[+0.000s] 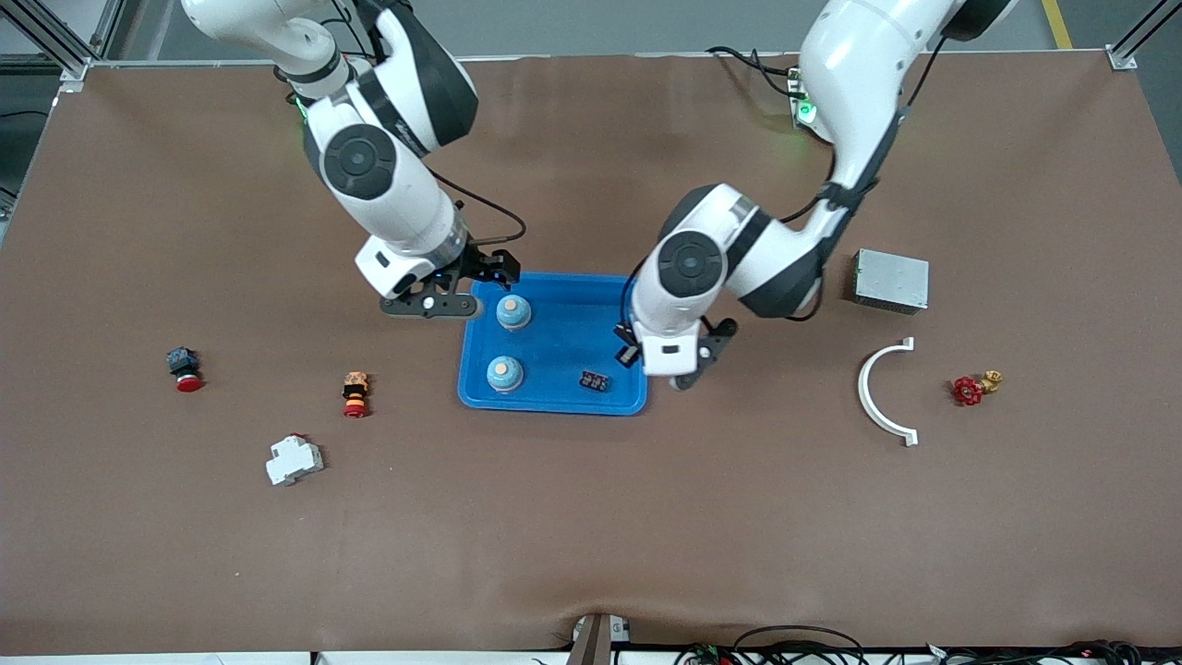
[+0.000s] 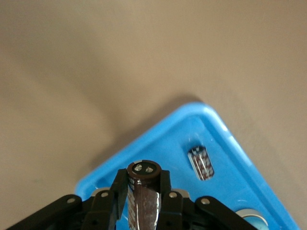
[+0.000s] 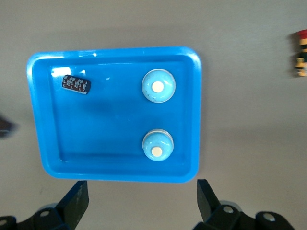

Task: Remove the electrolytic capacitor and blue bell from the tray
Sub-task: 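Carry the capacitor with the left gripper while the right gripper grasps the dome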

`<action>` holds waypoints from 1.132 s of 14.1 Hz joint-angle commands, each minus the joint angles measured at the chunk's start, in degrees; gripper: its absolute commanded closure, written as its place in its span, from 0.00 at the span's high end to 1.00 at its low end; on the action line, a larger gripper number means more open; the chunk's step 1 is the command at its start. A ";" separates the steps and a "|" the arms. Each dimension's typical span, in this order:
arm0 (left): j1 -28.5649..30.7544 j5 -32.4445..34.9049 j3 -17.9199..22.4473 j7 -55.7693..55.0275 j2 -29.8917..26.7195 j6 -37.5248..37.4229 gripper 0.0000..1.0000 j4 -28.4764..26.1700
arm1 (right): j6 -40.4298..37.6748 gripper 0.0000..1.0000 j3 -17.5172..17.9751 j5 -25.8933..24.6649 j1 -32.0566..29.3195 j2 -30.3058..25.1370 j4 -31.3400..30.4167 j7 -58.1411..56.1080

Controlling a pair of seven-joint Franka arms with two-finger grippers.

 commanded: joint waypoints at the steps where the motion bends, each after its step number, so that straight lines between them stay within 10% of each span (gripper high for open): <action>1: 4.37 0.94 -0.07 5.62 -5.28 -1.47 0.00 -5.23 | 3.45 1.00 -0.10 -1.16 0.97 1.54 -2.45 0.07; 16: 21.70 8.05 -0.16 20.23 -5.91 -1.39 0.00 -14.64 | 16.10 1.00 -0.10 -5.82 2.29 9.99 -6.75 -0.73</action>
